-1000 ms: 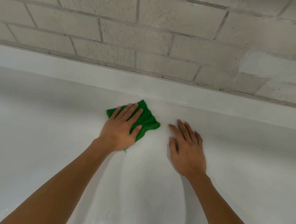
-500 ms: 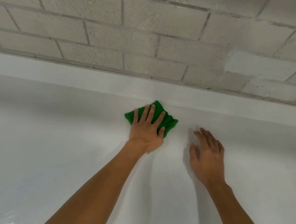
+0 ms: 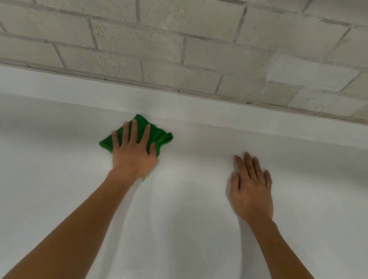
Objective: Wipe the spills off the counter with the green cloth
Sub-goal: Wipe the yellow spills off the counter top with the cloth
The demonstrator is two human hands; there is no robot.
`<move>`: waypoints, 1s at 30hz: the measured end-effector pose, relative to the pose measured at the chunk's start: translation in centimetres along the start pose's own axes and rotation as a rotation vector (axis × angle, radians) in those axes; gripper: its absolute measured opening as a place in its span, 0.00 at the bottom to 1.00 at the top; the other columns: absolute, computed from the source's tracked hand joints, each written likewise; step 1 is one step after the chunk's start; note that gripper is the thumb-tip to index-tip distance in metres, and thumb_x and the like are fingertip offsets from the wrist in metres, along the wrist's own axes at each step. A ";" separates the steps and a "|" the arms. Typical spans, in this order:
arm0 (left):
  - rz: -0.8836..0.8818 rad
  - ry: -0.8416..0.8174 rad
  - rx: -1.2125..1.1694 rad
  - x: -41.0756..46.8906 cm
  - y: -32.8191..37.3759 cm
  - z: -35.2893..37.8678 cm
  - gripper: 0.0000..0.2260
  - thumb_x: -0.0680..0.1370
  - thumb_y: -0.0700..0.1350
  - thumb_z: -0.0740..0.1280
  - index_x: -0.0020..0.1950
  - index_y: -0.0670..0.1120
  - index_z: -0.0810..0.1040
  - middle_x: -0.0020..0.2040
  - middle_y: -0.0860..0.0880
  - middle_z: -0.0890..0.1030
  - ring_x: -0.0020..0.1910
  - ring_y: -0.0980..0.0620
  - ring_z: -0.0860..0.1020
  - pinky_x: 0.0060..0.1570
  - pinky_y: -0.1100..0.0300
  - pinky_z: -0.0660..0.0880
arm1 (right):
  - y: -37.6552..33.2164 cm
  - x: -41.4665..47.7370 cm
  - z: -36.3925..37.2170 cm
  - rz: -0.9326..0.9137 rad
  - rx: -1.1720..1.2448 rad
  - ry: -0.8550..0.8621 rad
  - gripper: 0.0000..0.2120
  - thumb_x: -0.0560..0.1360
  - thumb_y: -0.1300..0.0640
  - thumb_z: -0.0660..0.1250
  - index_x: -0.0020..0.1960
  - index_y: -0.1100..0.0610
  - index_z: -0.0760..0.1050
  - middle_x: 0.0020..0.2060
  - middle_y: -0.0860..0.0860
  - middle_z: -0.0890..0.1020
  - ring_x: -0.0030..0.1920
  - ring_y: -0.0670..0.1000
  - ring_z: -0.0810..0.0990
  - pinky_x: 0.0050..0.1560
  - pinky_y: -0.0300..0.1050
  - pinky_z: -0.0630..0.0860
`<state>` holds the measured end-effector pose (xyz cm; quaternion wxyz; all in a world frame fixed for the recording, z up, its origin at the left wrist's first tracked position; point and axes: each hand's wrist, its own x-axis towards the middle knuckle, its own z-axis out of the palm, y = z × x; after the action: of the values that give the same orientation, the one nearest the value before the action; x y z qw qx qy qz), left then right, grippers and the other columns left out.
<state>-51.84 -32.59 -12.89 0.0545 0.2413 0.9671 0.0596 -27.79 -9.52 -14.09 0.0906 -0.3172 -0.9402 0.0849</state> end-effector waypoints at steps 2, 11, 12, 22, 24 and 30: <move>0.026 -0.031 -0.004 0.9 3.9 0.1 0.30 0.85 0.59 0.45 0.86 0.55 0.43 0.86 0.45 0.39 0.84 0.42 0.38 0.80 0.35 0.36 | 0.0 -0.1 -0.1 0.004 0.000 -0.004 0.31 0.84 0.43 0.41 0.86 0.47 0.58 0.86 0.49 0.56 0.86 0.52 0.52 0.85 0.59 0.47; 0.409 -0.035 -0.024 -3.5 11.4 1.7 0.30 0.82 0.59 0.44 0.85 0.57 0.54 0.86 0.46 0.49 0.85 0.43 0.45 0.81 0.37 0.40 | 0.4 0.0 -0.5 -0.003 0.002 -0.055 0.32 0.84 0.42 0.39 0.86 0.46 0.54 0.87 0.48 0.53 0.86 0.50 0.48 0.85 0.58 0.45; 0.436 -0.004 -0.038 -4.4 10.1 1.8 0.30 0.82 0.59 0.45 0.85 0.56 0.57 0.86 0.45 0.53 0.85 0.43 0.49 0.81 0.37 0.43 | 0.4 0.0 -0.5 -0.003 0.005 -0.060 0.32 0.83 0.41 0.39 0.86 0.45 0.54 0.87 0.47 0.52 0.86 0.50 0.48 0.85 0.58 0.45; 0.072 0.132 -0.037 -5.3 -6.6 0.3 0.32 0.80 0.61 0.45 0.84 0.57 0.59 0.85 0.48 0.57 0.85 0.47 0.53 0.82 0.42 0.48 | 0.0 -0.2 -0.7 -0.006 0.031 -0.066 0.32 0.83 0.42 0.40 0.86 0.45 0.56 0.86 0.47 0.54 0.86 0.49 0.48 0.85 0.57 0.44; -0.003 0.091 -0.020 -4.2 -6.4 -0.1 0.33 0.79 0.62 0.43 0.85 0.58 0.55 0.86 0.47 0.53 0.85 0.45 0.49 0.82 0.39 0.45 | -0.1 -0.4 -0.7 -0.016 0.051 -0.033 0.31 0.83 0.44 0.43 0.85 0.49 0.61 0.85 0.49 0.59 0.86 0.52 0.53 0.85 0.58 0.46; 0.054 0.008 -0.024 -6.5 1.1 0.1 0.33 0.80 0.63 0.43 0.86 0.59 0.48 0.87 0.46 0.46 0.85 0.44 0.41 0.80 0.34 0.38 | -2.3 -2.4 -1.5 -0.049 0.239 0.156 0.23 0.79 0.51 0.56 0.68 0.56 0.80 0.70 0.53 0.81 0.70 0.58 0.75 0.70 0.54 0.66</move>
<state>-45.63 -34.70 -12.33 0.0520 0.2664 0.9597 0.0733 -26.86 -12.64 -12.40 0.2025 -0.2869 -0.9209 0.1693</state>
